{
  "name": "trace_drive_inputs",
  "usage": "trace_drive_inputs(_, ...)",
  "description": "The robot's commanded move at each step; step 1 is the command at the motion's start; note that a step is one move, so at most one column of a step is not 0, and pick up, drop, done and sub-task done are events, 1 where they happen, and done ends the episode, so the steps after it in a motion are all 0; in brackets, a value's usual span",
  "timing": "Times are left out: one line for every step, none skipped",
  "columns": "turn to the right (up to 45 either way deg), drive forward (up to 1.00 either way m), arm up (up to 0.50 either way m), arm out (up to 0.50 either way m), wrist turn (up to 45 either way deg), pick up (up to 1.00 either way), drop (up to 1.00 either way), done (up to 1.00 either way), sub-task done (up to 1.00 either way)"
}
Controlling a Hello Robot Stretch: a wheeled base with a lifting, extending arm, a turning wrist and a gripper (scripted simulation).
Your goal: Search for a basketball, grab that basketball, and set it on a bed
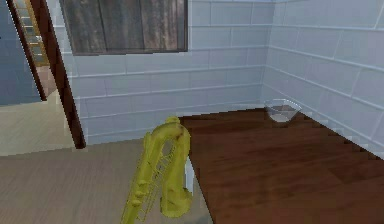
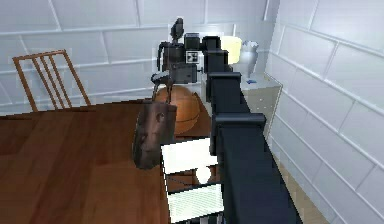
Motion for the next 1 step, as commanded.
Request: trace_drive_inputs(0.0,0.0,-0.2,0.0,0.0,0.0,0.0,0.0,0.0)
